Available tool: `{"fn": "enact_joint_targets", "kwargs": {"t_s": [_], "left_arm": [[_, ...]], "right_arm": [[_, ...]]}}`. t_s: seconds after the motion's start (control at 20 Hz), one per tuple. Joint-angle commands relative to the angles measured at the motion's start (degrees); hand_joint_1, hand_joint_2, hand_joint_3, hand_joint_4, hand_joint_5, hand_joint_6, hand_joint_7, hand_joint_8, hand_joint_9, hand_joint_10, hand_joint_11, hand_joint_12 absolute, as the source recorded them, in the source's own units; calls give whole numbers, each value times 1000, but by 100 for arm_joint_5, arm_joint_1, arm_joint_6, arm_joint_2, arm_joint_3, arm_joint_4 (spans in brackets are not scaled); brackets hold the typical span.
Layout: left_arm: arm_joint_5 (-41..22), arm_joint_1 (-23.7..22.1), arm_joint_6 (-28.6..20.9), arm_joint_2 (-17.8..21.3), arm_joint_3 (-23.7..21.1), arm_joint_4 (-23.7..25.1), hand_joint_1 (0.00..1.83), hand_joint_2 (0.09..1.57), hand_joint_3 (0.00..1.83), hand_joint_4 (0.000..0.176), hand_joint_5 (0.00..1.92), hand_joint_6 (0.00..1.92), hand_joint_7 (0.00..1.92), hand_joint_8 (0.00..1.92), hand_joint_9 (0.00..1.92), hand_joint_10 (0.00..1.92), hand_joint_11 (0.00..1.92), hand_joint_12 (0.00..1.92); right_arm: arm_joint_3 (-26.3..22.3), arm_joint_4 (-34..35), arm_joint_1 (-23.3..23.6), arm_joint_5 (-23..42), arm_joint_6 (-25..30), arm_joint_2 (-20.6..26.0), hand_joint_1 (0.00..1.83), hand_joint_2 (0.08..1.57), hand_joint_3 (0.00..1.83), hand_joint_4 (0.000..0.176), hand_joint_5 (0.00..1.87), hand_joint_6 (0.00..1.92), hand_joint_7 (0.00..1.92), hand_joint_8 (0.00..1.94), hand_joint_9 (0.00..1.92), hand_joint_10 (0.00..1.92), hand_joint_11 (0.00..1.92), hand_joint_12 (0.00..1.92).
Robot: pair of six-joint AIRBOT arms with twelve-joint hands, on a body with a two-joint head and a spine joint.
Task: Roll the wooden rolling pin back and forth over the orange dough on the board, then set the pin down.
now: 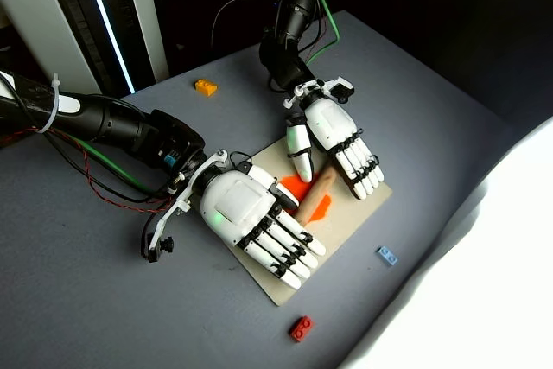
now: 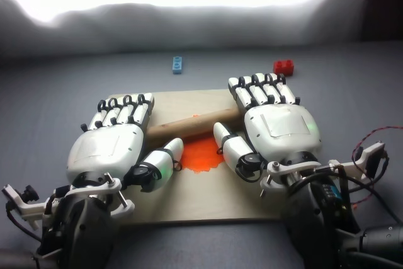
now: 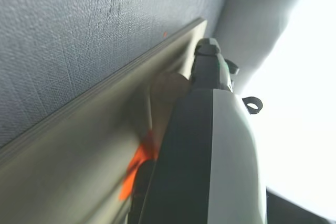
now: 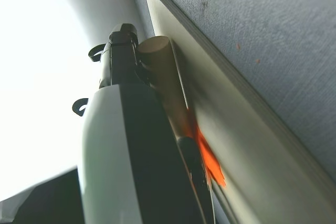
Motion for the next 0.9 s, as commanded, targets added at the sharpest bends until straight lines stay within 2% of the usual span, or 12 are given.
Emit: {"fn": "enact_joint_targets", "kwargs": {"t_s": [0.0, 0.4, 0.5, 0.85], "left_arm": [[-493, -59, -46, -4, 46, 316, 0, 1426, 0, 0, 5, 0, 29, 1, 0, 0, 0, 0], [-424, -123, -114, -71, 196, 316, 0, 1420, 0, 0, 0, 0, 0, 0, 0, 0, 0, 0], [-407, -132, -114, -91, 221, 316, 0, 1419, 0, 0, 0, 0, 3, 1, 0, 0, 0, 0], [-333, -164, -114, -135, 332, 317, 0, 1422, 0, 0, 6, 3, 16, 5, 0, 0, 0, 0]], "right_arm": [[26, -379, 51, 424, 39, 12, 0, 1413, 0, 0, 173, 8, 149, 1, 95, 4, 0, 147], [186, -373, 98, 290, 150, 14, 0, 1426, 3, 0, 136, 6, 121, 3, 77, 2, 0, 66], [191, -372, 102, 279, 158, 14, 0, 1426, 1, 0, 156, 7, 139, 4, 96, 3, 0, 153], [213, -369, 108, 180, 190, 16, 0, 1412, 0, 0, 136, 0, 124, 0, 85, 0, 0, 130]]}}
